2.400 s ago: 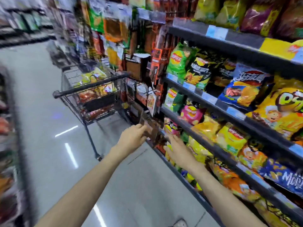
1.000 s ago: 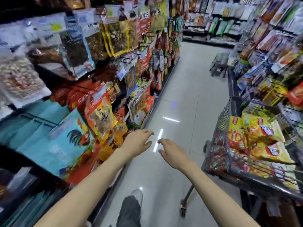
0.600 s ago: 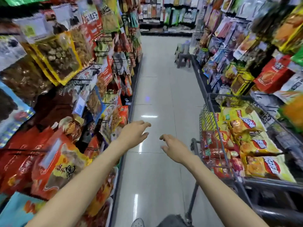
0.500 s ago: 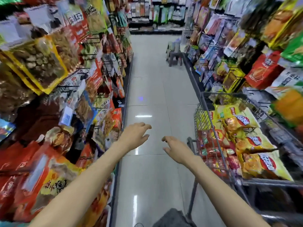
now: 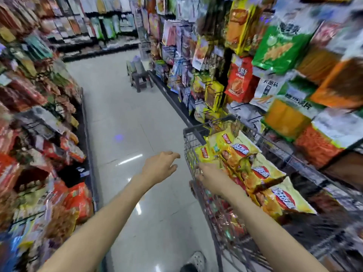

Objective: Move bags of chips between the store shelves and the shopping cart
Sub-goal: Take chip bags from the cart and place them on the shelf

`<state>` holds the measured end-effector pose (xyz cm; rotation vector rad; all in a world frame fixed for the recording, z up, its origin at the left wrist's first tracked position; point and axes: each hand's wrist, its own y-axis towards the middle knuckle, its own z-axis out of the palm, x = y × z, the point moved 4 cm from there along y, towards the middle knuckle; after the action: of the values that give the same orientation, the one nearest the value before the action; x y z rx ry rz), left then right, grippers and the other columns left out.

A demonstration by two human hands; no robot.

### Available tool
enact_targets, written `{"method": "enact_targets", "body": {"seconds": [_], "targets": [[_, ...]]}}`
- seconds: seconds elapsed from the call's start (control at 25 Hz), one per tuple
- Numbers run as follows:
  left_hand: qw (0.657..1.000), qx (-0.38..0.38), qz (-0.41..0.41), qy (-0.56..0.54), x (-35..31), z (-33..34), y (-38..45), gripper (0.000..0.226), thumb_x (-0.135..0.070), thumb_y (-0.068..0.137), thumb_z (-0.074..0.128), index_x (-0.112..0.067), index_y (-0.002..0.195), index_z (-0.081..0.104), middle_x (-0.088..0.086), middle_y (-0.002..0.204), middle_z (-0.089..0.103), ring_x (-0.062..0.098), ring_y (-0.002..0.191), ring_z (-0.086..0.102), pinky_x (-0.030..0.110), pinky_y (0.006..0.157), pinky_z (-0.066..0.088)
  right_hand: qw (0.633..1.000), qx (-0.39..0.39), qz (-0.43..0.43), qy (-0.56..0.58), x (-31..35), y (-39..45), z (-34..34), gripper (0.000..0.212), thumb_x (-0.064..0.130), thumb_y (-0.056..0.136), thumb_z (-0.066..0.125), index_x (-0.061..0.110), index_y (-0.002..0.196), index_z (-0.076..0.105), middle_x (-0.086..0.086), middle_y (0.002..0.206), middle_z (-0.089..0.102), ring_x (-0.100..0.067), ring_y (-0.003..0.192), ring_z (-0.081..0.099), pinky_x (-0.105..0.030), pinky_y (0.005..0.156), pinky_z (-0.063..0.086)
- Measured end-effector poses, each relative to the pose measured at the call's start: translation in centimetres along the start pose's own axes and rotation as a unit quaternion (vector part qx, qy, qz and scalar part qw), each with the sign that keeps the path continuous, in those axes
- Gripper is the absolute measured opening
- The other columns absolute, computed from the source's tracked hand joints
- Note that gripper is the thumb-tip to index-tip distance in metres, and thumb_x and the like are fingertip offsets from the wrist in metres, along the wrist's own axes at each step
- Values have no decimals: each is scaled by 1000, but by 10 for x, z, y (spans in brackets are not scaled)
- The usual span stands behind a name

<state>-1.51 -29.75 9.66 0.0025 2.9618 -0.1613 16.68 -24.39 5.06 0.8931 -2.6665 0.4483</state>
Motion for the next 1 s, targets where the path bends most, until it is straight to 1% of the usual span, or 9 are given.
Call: {"method": "enact_targets", "body": {"seconds": [0.16, 0.24, 0.32, 0.4, 0.52, 0.68, 0.84, 0.92, 1.0], "targets": [[994, 51, 92, 20, -47, 15, 85, 39, -32, 101, 46, -22, 139, 48, 2, 133, 56, 29, 122, 54, 37, 88, 45, 995, -9, 83, 46, -74, 6, -5, 36, 28, 96, 46, 15, 129, 50, -11, 127, 58, -35, 120, 54, -46, 91, 48], [988, 76, 127, 34, -66, 30, 115, 39, -33, 99, 47, -25, 137, 49, 2, 132, 56, 29, 121, 55, 41, 89, 51, 988, -11, 137, 68, -103, -5, -6, 37, 29, 98, 45, 17, 133, 48, -8, 131, 55, -33, 123, 52, -48, 95, 47], [978, 105, 177, 38, -95, 47, 151, 39, -37, 97, 49, -28, 134, 51, 2, 129, 58, 29, 117, 58, 43, 88, 53, 977, -20, 195, 81, -140, -19, -5, 32, 33, 101, 43, 18, 129, 48, -6, 126, 56, -30, 118, 55, -45, 92, 49], [962, 133, 233, 48, -123, 61, 177, 38, -40, 98, 48, -28, 134, 51, 2, 126, 59, 28, 114, 59, 42, 85, 54, 961, -20, 260, 86, -174, -32, 0, 36, 36, 101, 42, 19, 132, 45, -5, 125, 55, -29, 115, 55, -44, 88, 50], [936, 166, 308, 36, -155, 72, 215, 38, -33, 98, 47, -23, 134, 53, 4, 128, 59, 28, 110, 62, 42, 80, 56, 937, -27, 332, 109, -208, -40, 4, 40, 32, 102, 44, 19, 139, 41, -6, 129, 53, -30, 115, 55, -42, 83, 50], [913, 205, 350, 55, -169, 85, 270, 40, -37, 97, 49, -25, 135, 49, 6, 124, 60, 33, 108, 62, 46, 82, 55, 902, -45, 406, 140, -228, -37, 8, 38, 34, 101, 46, 20, 137, 43, -8, 129, 53, -30, 113, 57, -38, 79, 50], [883, 230, 404, 65, -187, 106, 314, 42, -42, 97, 49, -32, 137, 47, 2, 129, 60, 30, 110, 63, 45, 84, 55, 858, -59, 475, 185, -241, -33, 18, 37, 35, 100, 45, 23, 135, 48, -6, 132, 56, -30, 116, 57, -39, 89, 50], [867, 247, 423, 95, -198, 118, 323, 44, -42, 97, 48, -35, 140, 44, 1, 130, 60, 30, 111, 63, 45, 83, 56, 832, -59, 506, 219, -243, -35, 31, 40, 40, 101, 43, 26, 138, 45, -6, 135, 56, -30, 118, 57, -44, 92, 51], [855, 285, 413, 132, -198, 141, 326, 46, -41, 98, 47, -36, 144, 39, 5, 132, 58, 31, 112, 63, 45, 85, 54, 813, -57, 526, 241, -243, -37, 44, 46, 40, 102, 40, 28, 147, 35, -9, 140, 53, -33, 119, 57, -46, 92, 51]]}}
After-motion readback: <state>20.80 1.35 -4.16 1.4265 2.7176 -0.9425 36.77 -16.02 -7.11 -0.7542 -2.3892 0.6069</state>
